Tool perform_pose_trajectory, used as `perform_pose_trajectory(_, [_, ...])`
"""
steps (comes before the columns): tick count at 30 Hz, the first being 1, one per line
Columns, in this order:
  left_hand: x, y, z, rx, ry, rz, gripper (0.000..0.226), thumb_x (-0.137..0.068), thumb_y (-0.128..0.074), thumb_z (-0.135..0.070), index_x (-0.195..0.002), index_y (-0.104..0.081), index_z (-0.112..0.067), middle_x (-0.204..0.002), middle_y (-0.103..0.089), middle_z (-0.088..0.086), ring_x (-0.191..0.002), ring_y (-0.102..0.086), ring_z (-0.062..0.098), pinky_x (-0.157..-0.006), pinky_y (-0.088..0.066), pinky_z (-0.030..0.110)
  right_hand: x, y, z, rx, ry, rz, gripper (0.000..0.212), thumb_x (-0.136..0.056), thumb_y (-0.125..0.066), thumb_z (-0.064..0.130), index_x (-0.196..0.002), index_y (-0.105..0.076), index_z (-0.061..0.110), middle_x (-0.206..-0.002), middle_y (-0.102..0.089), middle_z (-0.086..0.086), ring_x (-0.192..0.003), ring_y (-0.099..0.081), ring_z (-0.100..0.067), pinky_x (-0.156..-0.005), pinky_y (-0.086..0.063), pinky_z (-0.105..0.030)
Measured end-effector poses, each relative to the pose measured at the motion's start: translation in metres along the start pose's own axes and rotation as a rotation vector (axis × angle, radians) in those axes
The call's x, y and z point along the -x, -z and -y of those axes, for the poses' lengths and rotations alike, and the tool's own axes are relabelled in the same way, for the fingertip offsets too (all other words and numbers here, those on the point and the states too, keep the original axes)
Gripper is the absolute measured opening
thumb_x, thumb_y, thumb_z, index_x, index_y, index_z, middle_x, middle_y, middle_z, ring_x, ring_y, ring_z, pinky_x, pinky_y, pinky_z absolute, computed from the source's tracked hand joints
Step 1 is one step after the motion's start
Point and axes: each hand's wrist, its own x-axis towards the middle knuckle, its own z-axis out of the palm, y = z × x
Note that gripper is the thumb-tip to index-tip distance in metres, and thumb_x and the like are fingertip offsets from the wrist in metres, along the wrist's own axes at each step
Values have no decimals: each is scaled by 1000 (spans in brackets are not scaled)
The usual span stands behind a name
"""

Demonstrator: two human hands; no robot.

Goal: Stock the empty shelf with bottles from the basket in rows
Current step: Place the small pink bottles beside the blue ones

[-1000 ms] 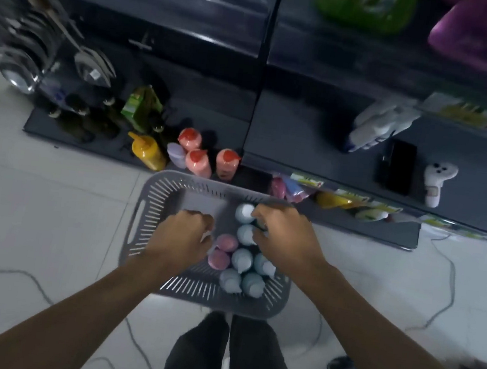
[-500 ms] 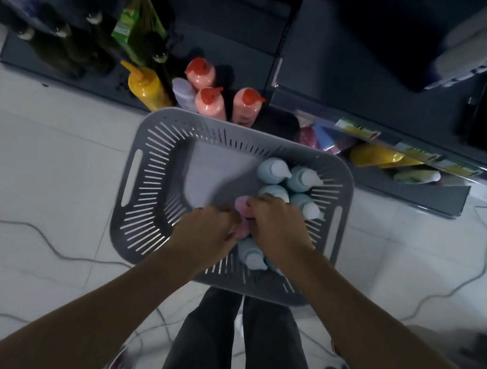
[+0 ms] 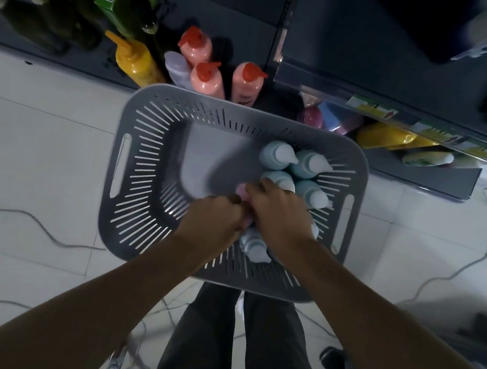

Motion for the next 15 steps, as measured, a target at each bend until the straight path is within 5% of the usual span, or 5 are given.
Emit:
perform_pose_trajectory(6, [-1, 4, -1, -58, 13, 20, 9, -85, -70, -33, -88, -71, -25, -76, -65, -2, -63, -64, 24, -59, -54, 32, 1, 0, -1, 0, 16, -38, 20, -98, -49, 21, -115, -59, 17, -111, -63, -5, -93, -66, -31, -62, -34, -33])
perform_pose_trajectory(12, [8, 29, -4, -100, 125, 13, 19, -87, -67, -34, -80, -69, -16, -75, -66, 6, -66, -65, 32, -61, -54, 37, 4, 13, 1, -76, -11, -104, 7, -87, -66, 19, -94, -66, 18, -93, -67, -6, -80, -67, -34, -60, -33, -31])
perform_pose_trajectory(15, [16, 51, -10, -128, 202, 17, 24, -93, -59, -37, -84, -67, -17, -81, -66, 6, -72, -67, 31, -69, -56, 36, 13, 31, 3, -76, 24, -130, 10, -87, -66, 20, -97, -67, 18, -97, -68, -6, -87, -66, -33, -64, -43, -35])
